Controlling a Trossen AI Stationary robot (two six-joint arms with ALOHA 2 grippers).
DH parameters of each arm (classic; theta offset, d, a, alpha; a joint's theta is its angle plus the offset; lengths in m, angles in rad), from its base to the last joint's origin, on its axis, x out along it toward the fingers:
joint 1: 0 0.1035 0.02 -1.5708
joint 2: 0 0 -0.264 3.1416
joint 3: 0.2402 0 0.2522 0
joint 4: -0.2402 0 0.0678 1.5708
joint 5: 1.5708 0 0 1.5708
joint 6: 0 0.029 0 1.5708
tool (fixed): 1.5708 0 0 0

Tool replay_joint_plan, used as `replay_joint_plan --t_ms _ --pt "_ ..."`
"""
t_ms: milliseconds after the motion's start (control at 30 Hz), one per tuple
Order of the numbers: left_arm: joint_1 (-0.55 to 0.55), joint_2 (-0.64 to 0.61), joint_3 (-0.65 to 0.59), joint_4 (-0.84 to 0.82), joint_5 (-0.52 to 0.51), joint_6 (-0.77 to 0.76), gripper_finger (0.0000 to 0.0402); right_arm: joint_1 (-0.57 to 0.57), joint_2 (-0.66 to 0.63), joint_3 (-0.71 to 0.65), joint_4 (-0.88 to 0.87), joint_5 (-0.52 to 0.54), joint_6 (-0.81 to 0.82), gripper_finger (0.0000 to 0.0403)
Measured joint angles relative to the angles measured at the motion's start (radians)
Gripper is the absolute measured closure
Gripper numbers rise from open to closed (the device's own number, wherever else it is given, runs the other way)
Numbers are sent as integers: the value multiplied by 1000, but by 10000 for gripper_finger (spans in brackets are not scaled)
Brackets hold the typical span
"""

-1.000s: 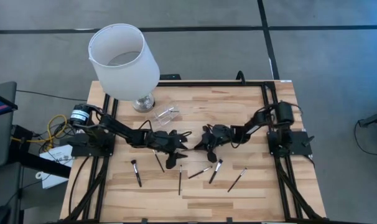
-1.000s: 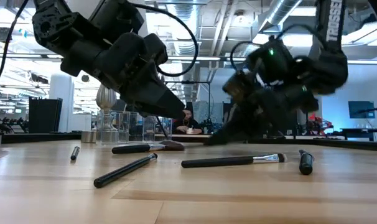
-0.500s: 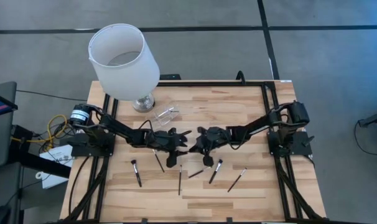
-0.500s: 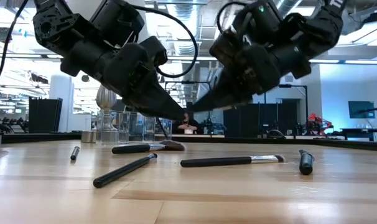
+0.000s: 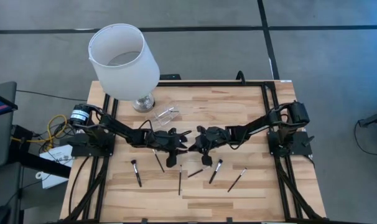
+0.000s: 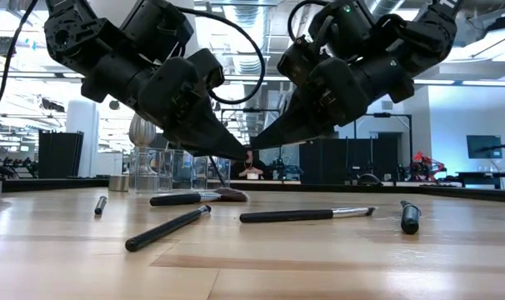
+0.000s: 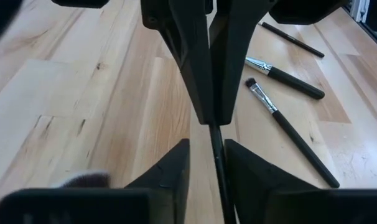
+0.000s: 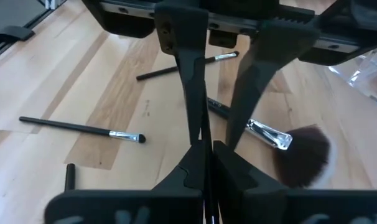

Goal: Put items in baskets/containers
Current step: Put the black liner brush in the transparent organizer

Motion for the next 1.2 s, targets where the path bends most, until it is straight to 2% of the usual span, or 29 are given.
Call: replay_joint_plan --t_ms 267,467,633,767,967,1033,1100,1200 --pt "0 0 0 0 -4 -5 383 0 0 0 4 36 -25 393" --pt "0 -3 -1 2 -4 -8 383 2 -6 18 -5 87 -26 351" --pt "-1 -52 -3 -2 5 -29 388 -1 -99 87 -147 133 -60 313" --pt "2 -198 -34 -38 -27 -26 385 11 -235 120 -191 183 -112 295" --pt "-9 -538 -174 -84 -82 17 387 45 -479 124 -301 230 -165 291" --pt "-18 -652 -233 -70 -104 51 387 55 -518 114 -317 235 -162 290" --pt "-25 -736 -293 -9 -109 101 388 55 -518 70 -242 232 -160 290" --pt "-34 -786 -380 158 -66 158 388 37 -429 5 16 230 -157 290"
